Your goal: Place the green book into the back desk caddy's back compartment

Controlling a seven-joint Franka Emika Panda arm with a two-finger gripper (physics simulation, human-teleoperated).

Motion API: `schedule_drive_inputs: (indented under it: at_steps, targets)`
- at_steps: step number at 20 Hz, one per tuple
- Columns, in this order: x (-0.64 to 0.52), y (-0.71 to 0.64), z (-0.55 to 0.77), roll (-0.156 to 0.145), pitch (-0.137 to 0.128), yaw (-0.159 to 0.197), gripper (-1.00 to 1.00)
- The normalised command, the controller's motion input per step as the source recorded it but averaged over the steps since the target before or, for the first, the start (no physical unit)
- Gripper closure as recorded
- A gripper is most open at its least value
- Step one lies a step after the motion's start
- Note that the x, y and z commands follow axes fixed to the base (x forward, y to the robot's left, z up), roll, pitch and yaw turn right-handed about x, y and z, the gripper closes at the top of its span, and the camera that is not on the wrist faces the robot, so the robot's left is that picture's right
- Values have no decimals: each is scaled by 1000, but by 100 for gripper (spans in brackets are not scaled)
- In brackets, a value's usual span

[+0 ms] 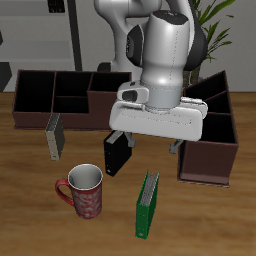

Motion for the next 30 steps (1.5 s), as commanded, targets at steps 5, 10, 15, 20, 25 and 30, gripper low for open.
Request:
schedule_drive_inputs:
  at_steps: [5, 10, 15, 20, 25, 30]
  targets:
    - [126, -47, -359, -31, 48, -44, -100]
    - [78, 26, -257, -8, 37, -8, -100]
    - [113, 42, -205, 1, 32, -14, -100]
    - [117, -12, -127, -4, 44, 5, -100]
    - [141, -28, -92, -1, 49, -2, -100]
    - [40, 11, -83, 15, 33, -10, -100]
